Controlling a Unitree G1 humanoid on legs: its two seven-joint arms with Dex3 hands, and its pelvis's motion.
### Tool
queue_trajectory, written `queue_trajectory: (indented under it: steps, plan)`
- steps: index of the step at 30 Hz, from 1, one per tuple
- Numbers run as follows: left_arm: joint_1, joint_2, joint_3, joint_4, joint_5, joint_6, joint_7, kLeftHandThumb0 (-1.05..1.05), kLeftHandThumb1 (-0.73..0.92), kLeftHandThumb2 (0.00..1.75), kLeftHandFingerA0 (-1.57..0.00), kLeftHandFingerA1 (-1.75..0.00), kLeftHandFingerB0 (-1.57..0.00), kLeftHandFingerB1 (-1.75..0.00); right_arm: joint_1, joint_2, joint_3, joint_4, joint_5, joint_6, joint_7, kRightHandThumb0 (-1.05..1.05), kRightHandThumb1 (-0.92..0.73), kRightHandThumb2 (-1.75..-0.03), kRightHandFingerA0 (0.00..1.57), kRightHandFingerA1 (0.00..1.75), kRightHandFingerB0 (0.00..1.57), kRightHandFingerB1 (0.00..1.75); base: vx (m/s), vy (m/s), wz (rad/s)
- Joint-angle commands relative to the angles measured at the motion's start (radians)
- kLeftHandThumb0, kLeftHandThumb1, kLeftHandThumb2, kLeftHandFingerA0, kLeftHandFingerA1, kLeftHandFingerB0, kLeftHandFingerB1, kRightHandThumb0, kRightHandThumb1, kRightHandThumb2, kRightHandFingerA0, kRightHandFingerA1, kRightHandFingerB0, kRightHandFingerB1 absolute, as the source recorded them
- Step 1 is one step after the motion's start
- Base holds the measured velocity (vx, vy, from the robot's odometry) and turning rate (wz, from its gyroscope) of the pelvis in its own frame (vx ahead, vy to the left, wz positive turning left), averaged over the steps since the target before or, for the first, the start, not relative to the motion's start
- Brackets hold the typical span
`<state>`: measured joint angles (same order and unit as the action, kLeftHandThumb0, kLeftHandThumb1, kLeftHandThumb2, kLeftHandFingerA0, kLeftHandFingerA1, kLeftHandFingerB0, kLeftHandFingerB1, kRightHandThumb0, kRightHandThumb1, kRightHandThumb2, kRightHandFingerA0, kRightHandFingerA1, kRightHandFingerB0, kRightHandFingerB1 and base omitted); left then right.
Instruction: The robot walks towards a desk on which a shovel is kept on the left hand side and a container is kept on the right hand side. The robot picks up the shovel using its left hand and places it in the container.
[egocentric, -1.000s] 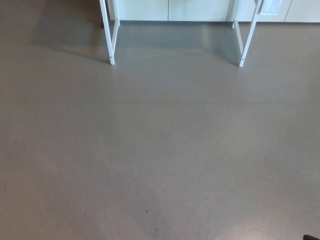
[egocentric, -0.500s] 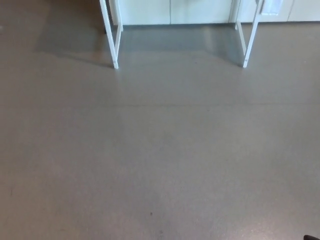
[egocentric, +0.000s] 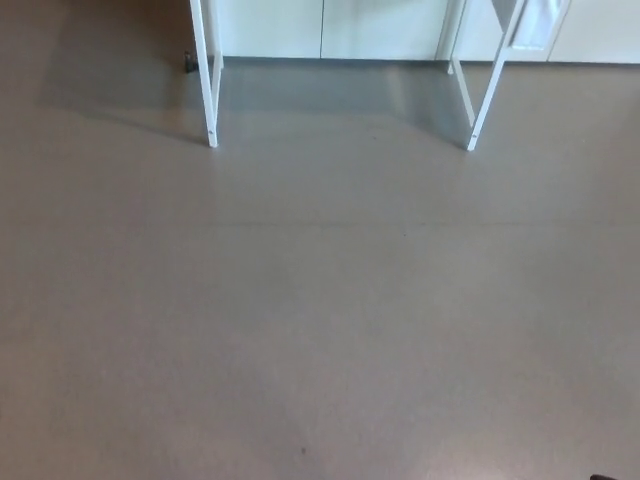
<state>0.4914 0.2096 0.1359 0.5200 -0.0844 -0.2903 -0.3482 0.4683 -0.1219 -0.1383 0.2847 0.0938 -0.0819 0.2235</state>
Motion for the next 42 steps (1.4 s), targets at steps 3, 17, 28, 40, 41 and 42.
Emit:
queue_trajectory:
  steps: [3, 17, 28, 40, 41, 42]
  plan:
    - [0.009, 0.0, -0.004, 0.002, 0.005, -0.048, 0.002, -0.67, 0.64, 0.87, -0.28, -0.43, -0.19, -0.39, -0.001, -0.021, -0.003, 0.009, -0.015, -0.024, -0.005, -0.44, -0.68, -0.59, 0.46, 0.5, 0.36, 0.43, 0.15, -0.024, 0.13]
    - [0.012, 0.004, -0.012, 0.008, 0.012, -0.07, 0.0, -0.65, 0.64, 0.87, -0.3, -0.44, -0.18, -0.39, -0.008, -0.027, 0.008, 0.018, -0.025, -0.033, -0.005, -0.43, -0.68, -0.59, 0.47, 0.5, 0.35, 0.43, 0.19, -0.14, 0.0]
    - [0.023, 0.007, -0.025, -0.006, 0.022, -0.072, 0.014, -0.65, 0.64, 0.87, -0.3, -0.44, -0.19, -0.4, -0.007, -0.035, 0.017, 0.01, -0.028, -0.024, -0.002, -0.39, -0.69, -0.6, 0.46, 0.49, 0.34, 0.42, 0.2, 0.168, -0.07]
    - [0.026, 0.006, -0.035, -0.002, 0.025, -0.082, 0.032, -0.61, 0.74, 0.63, -0.37, -0.33, -0.26, -0.29, -0.007, -0.039, 0.02, 0.021, -0.04, -0.04, -0.003, -0.39, -0.69, -0.6, 0.46, 0.5, 0.33, 0.42, 0.19, -0.024, 0.1]
    - [0.027, 0.008, -0.036, -0.003, 0.028, -0.082, 0.033, -0.61, 0.74, 0.63, -0.37, -0.32, -0.25, -0.29, -0.007, -0.04, 0.022, 0.023, -0.042, -0.043, -0.003, -0.4, -0.69, -0.59, 0.46, 0.5, 0.33, 0.42, 0.15, -0.065, 0.3]
    - [0.027, 0.009, -0.037, -0.004, 0.028, -0.081, 0.032, -0.62, 0.74, 0.63, -0.37, -0.32, -0.25, -0.29, -0.008, -0.041, 0.022, 0.024, -0.043, -0.044, -0.004, -0.39, -0.69, -0.6, 0.45, 0.5, 0.33, 0.43, 0.15, -0.061, 0.03]
